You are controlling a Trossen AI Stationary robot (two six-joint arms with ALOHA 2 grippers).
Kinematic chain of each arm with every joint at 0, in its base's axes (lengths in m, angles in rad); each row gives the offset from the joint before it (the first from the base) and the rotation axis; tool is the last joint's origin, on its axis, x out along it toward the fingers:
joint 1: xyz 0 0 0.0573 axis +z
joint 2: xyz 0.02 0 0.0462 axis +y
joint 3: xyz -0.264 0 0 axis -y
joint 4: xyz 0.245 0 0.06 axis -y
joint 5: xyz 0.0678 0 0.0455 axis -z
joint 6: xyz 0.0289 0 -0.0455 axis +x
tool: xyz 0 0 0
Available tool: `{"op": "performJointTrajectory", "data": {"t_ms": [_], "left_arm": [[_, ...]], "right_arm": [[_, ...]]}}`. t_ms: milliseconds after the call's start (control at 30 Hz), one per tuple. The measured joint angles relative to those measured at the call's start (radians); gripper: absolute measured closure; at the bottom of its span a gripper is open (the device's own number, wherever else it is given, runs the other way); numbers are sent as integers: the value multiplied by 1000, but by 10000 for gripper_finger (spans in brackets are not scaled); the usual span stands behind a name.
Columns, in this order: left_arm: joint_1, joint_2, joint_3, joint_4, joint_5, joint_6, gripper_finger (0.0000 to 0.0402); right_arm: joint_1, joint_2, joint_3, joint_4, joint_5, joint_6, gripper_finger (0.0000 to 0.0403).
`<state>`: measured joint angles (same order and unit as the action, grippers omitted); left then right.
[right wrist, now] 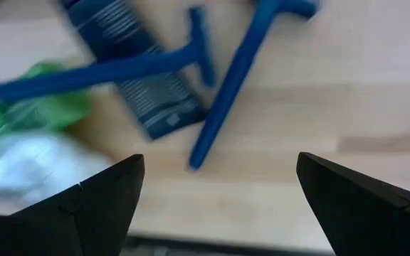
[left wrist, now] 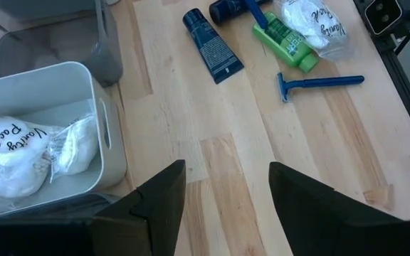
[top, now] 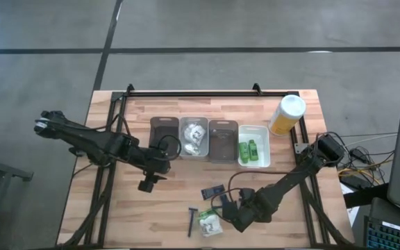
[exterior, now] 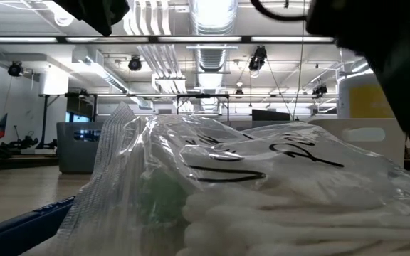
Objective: Pick & Place Travel size toiletries
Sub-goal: Put the blue razor into the right black bin
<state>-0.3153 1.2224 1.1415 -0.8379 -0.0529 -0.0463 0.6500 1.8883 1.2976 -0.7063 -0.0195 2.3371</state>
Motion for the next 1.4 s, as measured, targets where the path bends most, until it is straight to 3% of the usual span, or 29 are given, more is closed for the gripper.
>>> {"op": "performJointTrajectory", "data": {"t_ms": [200, 367, 633, 1400], "left_arm": [[0, 0, -1, 0, 1, -14, 195], [1, 0, -1, 2, 0, -14, 195], [3, 0, -1, 12, 0, 1, 195], [8, 0, -1, 16, -1, 16, 195]], "right_arm": [[-20, 39, 6, 15, -15, -20, 39], [-25, 78, 3, -5, -93, -51, 39], [-28, 72, 4, -33, -82, -37, 46], [-35, 102, 4, -49, -92, -94, 267]]}}
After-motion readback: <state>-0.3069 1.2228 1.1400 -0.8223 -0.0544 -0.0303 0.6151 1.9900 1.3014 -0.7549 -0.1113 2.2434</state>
